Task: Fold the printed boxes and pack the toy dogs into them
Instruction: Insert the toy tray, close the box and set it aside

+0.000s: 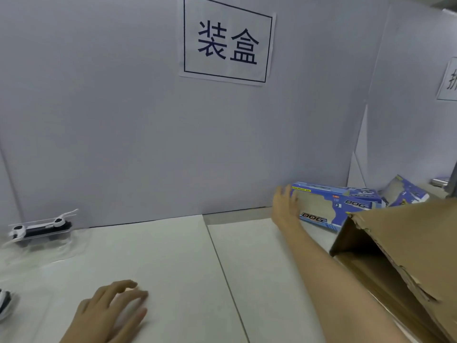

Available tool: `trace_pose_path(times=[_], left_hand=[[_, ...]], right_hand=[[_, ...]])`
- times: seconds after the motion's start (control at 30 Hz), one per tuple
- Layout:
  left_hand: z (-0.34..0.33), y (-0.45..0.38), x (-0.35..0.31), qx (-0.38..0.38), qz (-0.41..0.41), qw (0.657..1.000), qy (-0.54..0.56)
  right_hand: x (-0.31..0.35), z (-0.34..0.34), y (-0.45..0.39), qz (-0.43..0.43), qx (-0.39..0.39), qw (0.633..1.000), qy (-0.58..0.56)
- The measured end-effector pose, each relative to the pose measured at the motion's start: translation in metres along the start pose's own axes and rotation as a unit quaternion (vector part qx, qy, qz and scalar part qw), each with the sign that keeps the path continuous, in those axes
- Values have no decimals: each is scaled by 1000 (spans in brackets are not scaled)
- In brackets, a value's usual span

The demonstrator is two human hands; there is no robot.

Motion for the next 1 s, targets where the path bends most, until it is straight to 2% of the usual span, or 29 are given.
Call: trace_pose_path(times=[0.1,0.17,0.3,0.47,0.57,0.67,0.77,0.93,1.0], left_hand=[[-8,-3,4,13,33,999,10],[-8,-5,1,1,40,999,12],[-4,-9,-3,-24,41,999,16],[-3,-8,-4,11,31,999,-34],[-5,-5,-3,60,33,997,-31],[-9,2,-3,118,36,992,-39],[-13,12,3,143,49,988,-10],[-8,14,7,139,82,986,36],[2,12,15,90,158,973,142]], right_hand=[[-30,-12,-40,-11,-12,988,152],[-52,-23,-60,-26,-7,979,200],[-64,-33,-72,-23,-43,973,226],[-28,-10,-45,20,-108,971,213],[5,9,-4,66,-146,973,164],[43,43,62,128,-216,968,23],[72,79,143,188,-311,922,-132],[116,98,241,315,-300,850,-297],[125,101,263,339,-290,830,-333]])
Point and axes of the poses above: each hand's wrist, its own y-axis away from the middle knuckle, its own z-axis out of the back of the hand, x = y × z, the point moved 10 cm from there along -y, towards the middle knuckle, and after that the axes turned 7 degrees about -z, right-handed, at the moved point
